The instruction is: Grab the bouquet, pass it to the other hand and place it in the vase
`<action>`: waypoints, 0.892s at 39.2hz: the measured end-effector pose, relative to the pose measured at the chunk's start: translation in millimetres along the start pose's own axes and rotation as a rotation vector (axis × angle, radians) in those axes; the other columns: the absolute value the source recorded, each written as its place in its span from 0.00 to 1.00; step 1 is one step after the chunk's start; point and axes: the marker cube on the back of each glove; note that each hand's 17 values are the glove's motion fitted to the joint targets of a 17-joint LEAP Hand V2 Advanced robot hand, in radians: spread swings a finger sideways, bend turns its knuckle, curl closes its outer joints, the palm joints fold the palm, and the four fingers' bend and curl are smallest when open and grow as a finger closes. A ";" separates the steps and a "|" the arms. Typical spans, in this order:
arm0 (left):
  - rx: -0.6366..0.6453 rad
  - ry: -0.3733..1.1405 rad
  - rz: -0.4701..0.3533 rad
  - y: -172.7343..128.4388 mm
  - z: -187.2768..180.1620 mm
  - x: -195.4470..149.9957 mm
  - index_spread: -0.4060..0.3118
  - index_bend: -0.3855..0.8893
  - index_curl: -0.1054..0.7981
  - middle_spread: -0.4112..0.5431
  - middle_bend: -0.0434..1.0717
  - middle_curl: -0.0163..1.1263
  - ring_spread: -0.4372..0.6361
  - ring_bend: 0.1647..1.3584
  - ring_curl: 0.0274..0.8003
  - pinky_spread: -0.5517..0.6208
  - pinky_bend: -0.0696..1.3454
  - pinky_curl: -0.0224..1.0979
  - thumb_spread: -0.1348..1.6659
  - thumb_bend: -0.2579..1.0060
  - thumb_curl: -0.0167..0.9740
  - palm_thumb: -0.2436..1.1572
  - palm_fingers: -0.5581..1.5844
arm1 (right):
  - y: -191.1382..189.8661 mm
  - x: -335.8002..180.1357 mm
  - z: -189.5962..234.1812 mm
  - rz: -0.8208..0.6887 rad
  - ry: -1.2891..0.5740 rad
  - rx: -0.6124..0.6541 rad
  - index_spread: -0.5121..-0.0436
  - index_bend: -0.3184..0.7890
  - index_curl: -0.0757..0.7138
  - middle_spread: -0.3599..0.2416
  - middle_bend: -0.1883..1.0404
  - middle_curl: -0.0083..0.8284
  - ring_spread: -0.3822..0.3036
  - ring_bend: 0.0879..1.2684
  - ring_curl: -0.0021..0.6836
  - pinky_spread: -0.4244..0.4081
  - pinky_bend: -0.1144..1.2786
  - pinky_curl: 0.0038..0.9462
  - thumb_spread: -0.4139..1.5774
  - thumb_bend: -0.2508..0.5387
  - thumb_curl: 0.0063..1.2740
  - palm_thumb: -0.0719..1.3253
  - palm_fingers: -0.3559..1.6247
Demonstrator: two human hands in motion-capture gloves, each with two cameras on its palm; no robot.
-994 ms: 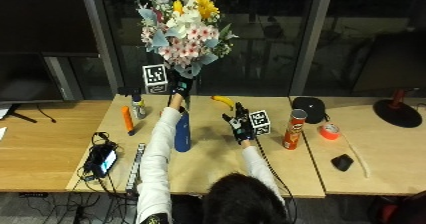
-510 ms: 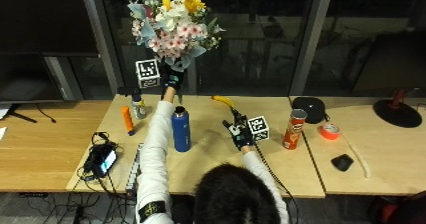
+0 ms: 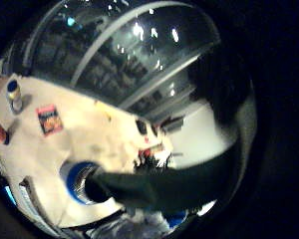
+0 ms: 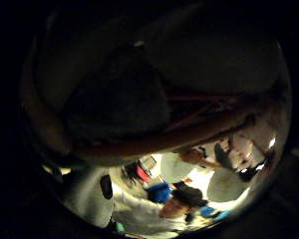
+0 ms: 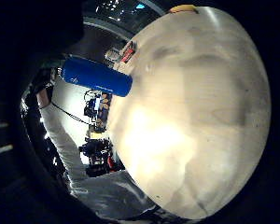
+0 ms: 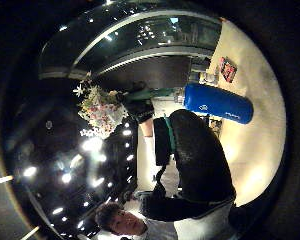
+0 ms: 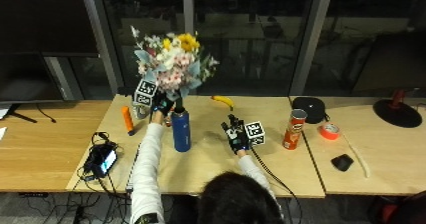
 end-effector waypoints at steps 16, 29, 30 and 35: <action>-0.281 0.036 -0.255 102.2 4.8 -106.2 0.70 0.31 0.41 0.83 0.20 0.29 0.76 0.34 0.36 0.79 0.37 0.33 0.53 0.18 0.60 0.60 0.15 | 11.4 23.8 -2.8 -0.009 -0.061 0.049 0.24 0.45 0.49 0.41 0.29 0.32 0.57 0.13 0.41 0.81 0.31 0.35 0.83 0.30 0.29 0.39 0.19; -0.205 0.021 -0.230 100.2 -2.6 -101.1 0.74 0.33 0.28 0.90 0.21 0.28 0.85 0.35 0.34 0.86 0.34 0.30 0.56 0.18 0.52 0.62 0.17 | 10.6 67.0 8.5 -0.014 0.105 0.039 0.24 0.45 0.50 0.43 0.30 0.32 0.57 0.13 0.41 0.81 0.29 0.35 0.83 0.30 0.29 0.41 0.20; -0.186 0.005 -0.222 101.2 -4.1 -102.1 0.73 0.33 0.27 0.90 0.21 0.28 0.85 0.34 0.34 0.86 0.34 0.30 0.57 0.18 0.52 0.63 0.17 | 11.7 71.8 10.9 -0.020 0.137 0.037 0.25 0.45 0.50 0.43 0.30 0.33 0.57 0.13 0.41 0.81 0.29 0.35 0.83 0.30 0.29 0.42 0.20; -0.121 -0.010 -0.153 110.1 -10.3 -100.6 0.73 0.33 0.24 0.90 0.21 0.29 0.86 0.36 0.34 0.87 0.33 0.30 0.57 0.18 0.50 0.62 0.18 | 18.1 100.9 22.3 -0.027 0.409 0.040 0.25 0.45 0.50 0.43 0.30 0.33 0.56 0.13 0.41 0.81 0.29 0.35 0.83 0.30 0.29 0.43 0.21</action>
